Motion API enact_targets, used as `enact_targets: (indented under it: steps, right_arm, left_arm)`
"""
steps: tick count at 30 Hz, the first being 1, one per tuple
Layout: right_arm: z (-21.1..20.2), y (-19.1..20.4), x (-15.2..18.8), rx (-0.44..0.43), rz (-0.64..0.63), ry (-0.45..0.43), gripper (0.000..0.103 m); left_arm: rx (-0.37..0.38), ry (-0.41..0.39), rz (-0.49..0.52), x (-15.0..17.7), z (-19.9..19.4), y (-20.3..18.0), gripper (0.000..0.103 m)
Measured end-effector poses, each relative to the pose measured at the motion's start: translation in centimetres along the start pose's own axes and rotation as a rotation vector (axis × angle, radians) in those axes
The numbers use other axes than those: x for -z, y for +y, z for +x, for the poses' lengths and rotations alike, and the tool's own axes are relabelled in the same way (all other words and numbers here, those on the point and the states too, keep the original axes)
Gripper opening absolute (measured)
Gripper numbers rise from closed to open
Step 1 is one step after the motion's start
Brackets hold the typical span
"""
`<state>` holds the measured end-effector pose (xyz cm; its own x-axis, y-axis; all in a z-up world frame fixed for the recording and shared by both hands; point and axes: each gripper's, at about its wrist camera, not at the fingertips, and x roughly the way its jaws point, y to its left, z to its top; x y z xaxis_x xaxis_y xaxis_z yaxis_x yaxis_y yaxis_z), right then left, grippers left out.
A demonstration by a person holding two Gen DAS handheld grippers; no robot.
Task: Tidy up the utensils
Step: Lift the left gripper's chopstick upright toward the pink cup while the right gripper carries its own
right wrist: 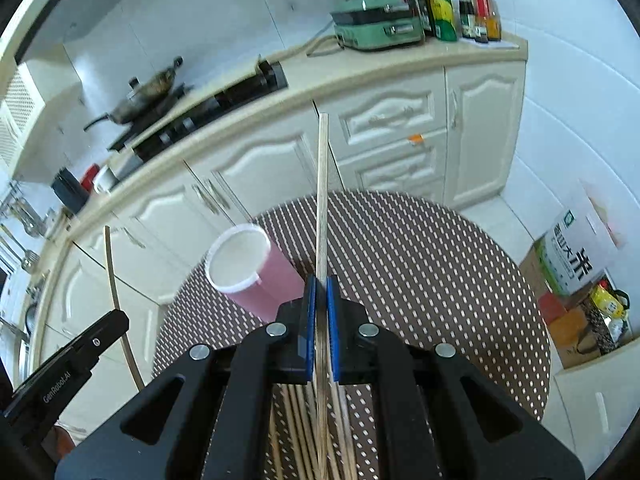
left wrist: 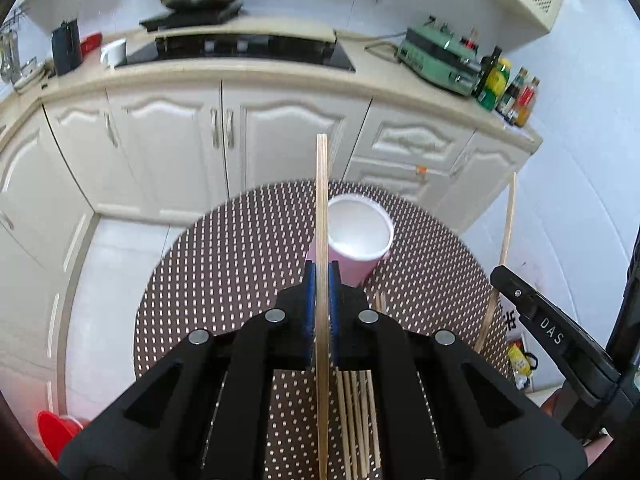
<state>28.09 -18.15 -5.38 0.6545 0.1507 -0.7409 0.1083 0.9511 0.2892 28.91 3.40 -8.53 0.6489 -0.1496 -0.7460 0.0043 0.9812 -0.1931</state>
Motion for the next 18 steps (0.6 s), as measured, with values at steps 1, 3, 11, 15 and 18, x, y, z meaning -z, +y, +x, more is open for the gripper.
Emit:
enact_targets:
  steps: [1, 3, 11, 15, 18]
  right_arm:
    - [0.1, 0.4, -0.4, -0.007, 0.001, -0.008, 0.005]
    - [-0.3, 0.8, -1.3, -0.024, 0.001, -0.034, 0.005]
    - [-1.2, 2.2, -4.4, -0.076, 0.007, -0.116, 0.005]
    - [-1.2, 2.8, -5.7, -0.094, 0.007, -0.142, 0.005]
    - [-1.2, 3.2, -6.5, -0.109, 0.008, -0.164, 0.005]
  left_arm:
    - [0.001, -0.008, -0.002, -0.4, -0.1, -0.2, 0.006]
    - [0.013, -0.03, -0.011, -1.2, -0.5, -0.4, 0.006]
    - [0.028, -0.118, -0.031, -4.1, -1.8, -1.2, 0.006]
    - [0.039, -0.153, -0.043, -5.5, -2.2, -1.5, 0.006]
    - [0.036, -0.175, -0.043, -6.6, -2.2, -1.8, 0.006]
